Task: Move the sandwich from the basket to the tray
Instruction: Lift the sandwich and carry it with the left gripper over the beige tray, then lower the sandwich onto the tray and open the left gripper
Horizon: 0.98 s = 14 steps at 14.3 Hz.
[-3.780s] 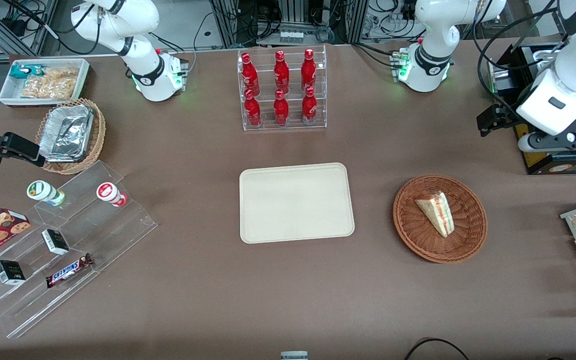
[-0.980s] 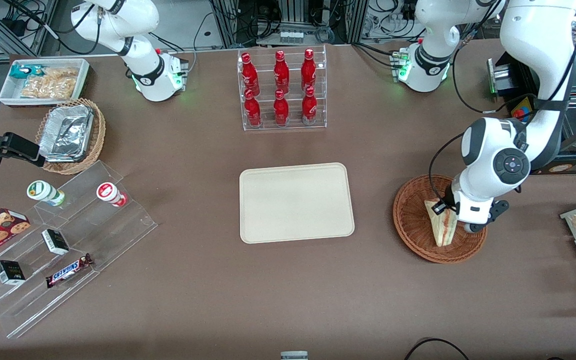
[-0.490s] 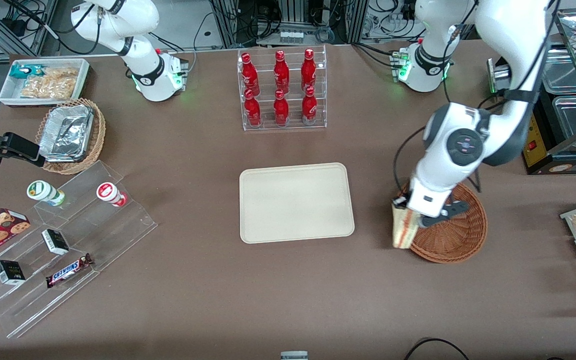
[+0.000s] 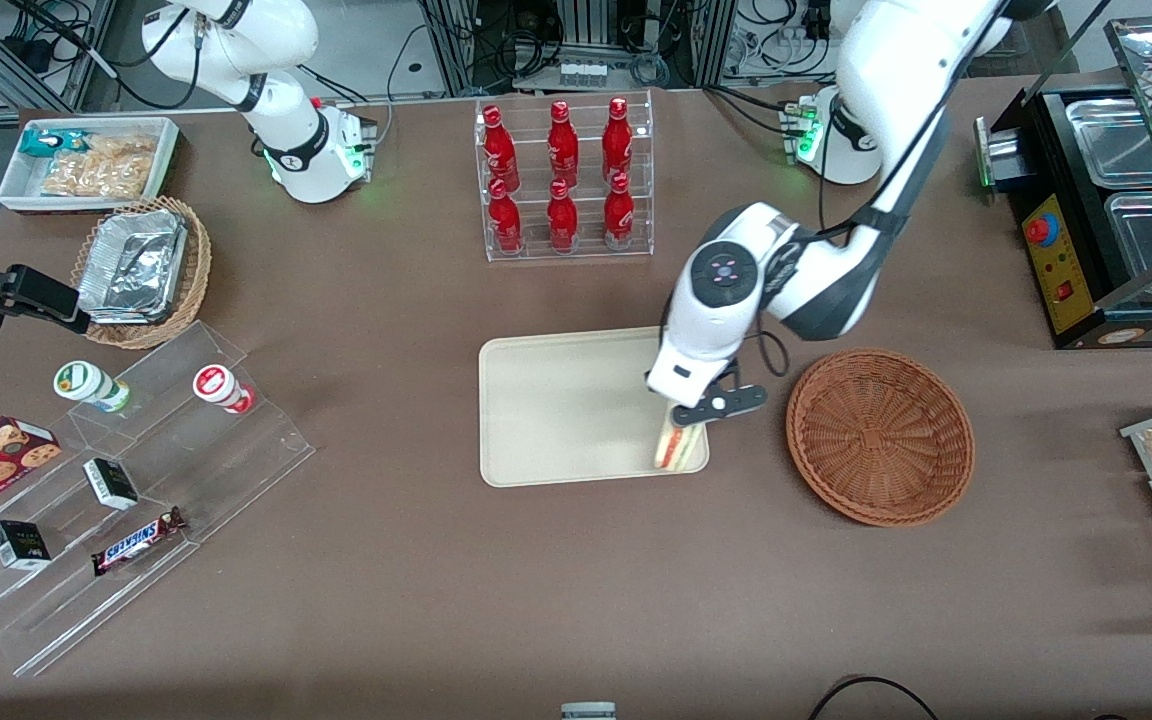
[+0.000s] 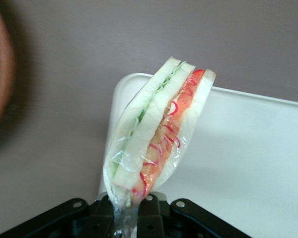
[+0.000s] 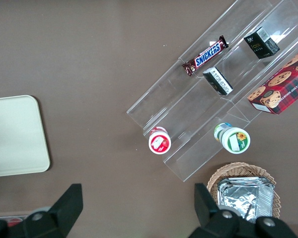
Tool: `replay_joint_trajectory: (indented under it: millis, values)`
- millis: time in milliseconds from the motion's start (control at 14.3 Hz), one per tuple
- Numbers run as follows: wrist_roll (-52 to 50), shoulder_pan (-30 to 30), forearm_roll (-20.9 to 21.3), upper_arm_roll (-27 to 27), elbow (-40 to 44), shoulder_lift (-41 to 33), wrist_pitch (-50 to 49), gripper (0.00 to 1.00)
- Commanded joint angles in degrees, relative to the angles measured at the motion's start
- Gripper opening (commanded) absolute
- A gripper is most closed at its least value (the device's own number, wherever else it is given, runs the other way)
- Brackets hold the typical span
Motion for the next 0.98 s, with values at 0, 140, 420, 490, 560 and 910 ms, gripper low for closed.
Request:
replay_joint_trajectory:
  millis: [0, 140, 420, 490, 560, 910]
  values:
    - [-6.7, -6.2, 1.6, 3.9, 9.0, 6.9, -1.1, 0.09]
    - [-13.9, -12.6, 1.1, 9.7, 13.1, 10.6, -0.9, 0.09]
    - [-19.7, -16.8, 1.1, 11.2, 15.5, 12.8, -0.7, 0.09]
    - [-19.9, -17.0, 1.1, 11.1, 15.5, 12.7, -0.9, 0.09]
    - [-20.4, -17.4, 1.1, 11.0, 15.5, 12.6, -1.1, 0.09]
    - [-22.3, -20.2, 0.9, 11.0, 15.4, 13.7, -1.1, 0.12]
